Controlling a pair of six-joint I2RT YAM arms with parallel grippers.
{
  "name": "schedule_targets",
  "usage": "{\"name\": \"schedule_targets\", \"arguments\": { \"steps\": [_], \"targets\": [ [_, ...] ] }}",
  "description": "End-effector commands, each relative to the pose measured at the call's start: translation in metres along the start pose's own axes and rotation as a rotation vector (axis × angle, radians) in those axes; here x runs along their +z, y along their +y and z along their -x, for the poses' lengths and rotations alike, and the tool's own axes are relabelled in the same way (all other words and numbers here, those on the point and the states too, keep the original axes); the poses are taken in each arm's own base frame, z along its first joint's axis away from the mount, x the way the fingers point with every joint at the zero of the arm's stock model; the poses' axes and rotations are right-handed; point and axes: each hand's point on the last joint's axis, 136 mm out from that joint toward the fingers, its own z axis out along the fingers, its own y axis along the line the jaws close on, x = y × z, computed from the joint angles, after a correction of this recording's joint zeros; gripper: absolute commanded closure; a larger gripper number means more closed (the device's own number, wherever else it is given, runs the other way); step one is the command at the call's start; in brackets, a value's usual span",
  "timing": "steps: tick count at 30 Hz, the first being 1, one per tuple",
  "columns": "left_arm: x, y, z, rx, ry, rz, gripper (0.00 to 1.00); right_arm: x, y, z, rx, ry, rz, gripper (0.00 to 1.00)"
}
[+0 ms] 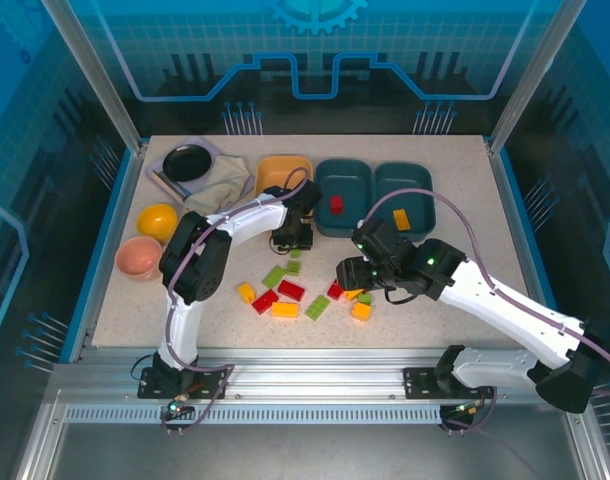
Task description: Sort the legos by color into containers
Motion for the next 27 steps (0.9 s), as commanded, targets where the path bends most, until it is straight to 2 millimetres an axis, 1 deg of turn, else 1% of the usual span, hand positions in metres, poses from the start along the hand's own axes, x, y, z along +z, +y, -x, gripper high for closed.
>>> {"name": "schedule_targets", "arguments": {
  "steps": [1, 5, 8, 11, 13, 14, 15, 17, 19, 21, 24, 27],
  "targets": [
    [0.003, 0.002, 0.001, 0.024, 0.0, 0.03, 0.69, 0.0, -0.007, -0.001, 0.035, -0.005, -0.012, 0.38],
    [-0.007, 0.006, -0.002, 0.02, -0.017, 0.028, 0.71, 0.0, -0.008, 0.004, 0.044, -0.011, -0.014, 0.38],
    [-0.026, 0.008, -0.005, 0.011, -0.048, 0.014, 0.74, 0.001, -0.007, 0.008, 0.042, -0.019, -0.015, 0.38],
    [-0.062, 0.008, -0.002, -0.01, -0.087, -0.013, 0.74, -0.002, -0.005, 0.017, 0.032, -0.042, -0.012, 0.38],
    [-0.095, 0.006, 0.006, -0.019, -0.139, -0.044, 0.73, -0.006, -0.003, 0.024, 0.026, -0.064, -0.007, 0.38],
    [-0.107, 0.006, 0.01, -0.025, -0.16, -0.057, 0.73, -0.008, -0.003, 0.028, 0.028, -0.077, -0.002, 0.38],
    [-0.118, 0.007, 0.016, -0.036, -0.177, -0.069, 0.73, -0.009, -0.001, 0.033, 0.028, -0.094, 0.008, 0.39],
    [-0.129, 0.012, 0.031, -0.069, -0.194, -0.089, 0.72, -0.009, 0.002, 0.043, 0.031, -0.118, 0.03, 0.39],
    [-0.13, 0.017, 0.049, -0.104, -0.197, -0.103, 0.72, -0.008, 0.005, 0.052, 0.038, -0.13, 0.047, 0.39],
    [-0.126, 0.02, 0.07, -0.129, -0.199, -0.115, 0.72, -0.007, 0.007, 0.063, 0.039, -0.137, 0.054, 0.39],
    [-0.112, 0.016, 0.1, -0.15, -0.201, -0.151, 0.72, -0.004, 0.008, 0.075, 0.043, -0.129, 0.058, 0.39],
    [-0.096, 0.012, 0.127, -0.181, -0.196, -0.182, 0.72, -0.002, 0.006, 0.082, 0.058, -0.128, 0.064, 0.39]
  ]
}}
